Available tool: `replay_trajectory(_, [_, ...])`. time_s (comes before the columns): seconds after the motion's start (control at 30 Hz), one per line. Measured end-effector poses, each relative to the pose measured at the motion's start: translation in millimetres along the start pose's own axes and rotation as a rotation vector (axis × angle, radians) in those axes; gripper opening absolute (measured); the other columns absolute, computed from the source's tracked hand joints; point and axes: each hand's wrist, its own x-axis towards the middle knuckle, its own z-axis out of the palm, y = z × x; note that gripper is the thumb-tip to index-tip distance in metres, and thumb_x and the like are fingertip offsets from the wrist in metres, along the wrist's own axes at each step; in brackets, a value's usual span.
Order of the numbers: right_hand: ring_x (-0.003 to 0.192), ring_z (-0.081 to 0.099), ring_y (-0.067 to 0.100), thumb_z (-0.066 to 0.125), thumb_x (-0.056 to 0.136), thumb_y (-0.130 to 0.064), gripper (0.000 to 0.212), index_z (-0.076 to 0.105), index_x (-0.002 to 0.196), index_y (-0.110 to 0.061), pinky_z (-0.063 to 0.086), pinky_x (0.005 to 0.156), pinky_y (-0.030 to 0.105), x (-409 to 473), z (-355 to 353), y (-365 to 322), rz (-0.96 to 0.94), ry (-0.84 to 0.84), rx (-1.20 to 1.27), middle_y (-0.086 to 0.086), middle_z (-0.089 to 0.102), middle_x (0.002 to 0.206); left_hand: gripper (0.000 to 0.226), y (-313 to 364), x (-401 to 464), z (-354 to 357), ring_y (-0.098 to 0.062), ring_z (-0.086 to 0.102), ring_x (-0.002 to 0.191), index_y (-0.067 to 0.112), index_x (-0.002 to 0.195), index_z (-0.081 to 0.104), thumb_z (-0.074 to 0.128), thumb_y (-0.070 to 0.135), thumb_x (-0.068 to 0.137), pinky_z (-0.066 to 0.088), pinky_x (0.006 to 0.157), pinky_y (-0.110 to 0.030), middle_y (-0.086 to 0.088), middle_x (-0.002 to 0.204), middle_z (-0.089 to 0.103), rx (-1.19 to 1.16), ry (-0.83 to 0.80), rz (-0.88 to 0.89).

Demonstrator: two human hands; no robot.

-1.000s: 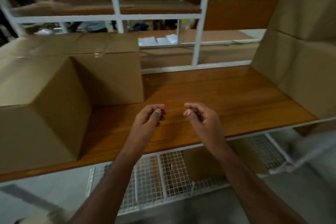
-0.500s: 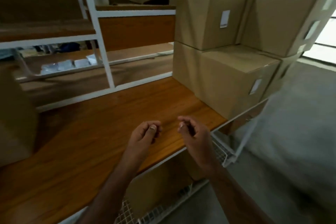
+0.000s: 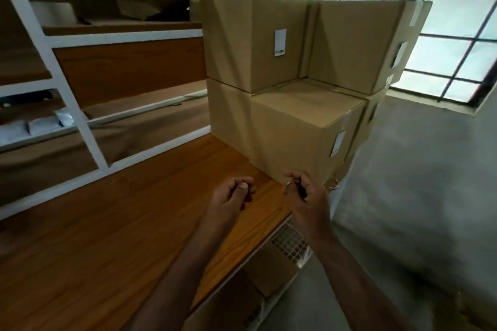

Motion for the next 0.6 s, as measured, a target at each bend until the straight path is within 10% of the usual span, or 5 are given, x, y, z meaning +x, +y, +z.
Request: replay_trajectory(0.6, [0.085, 0.06, -0.003, 0.056, 0.097, -0.01, 0.02, 0.066, 0.114, -0.015, 0.046, 0.067, 0.007, 116.3, -61.2, 43.1, -0.065, 0.303, -0.231, -0.006, 0.065, 0.097, 0.032, 24.2, 118.5, 95.4, -0.011, 0.052, 0.112, 0.021, 0.134, 0.054, 0.053, 0.022, 0.102, 0.048, 0.087, -0.022, 0.002, 0.128, 0.051, 0.138, -0.133, 0.248])
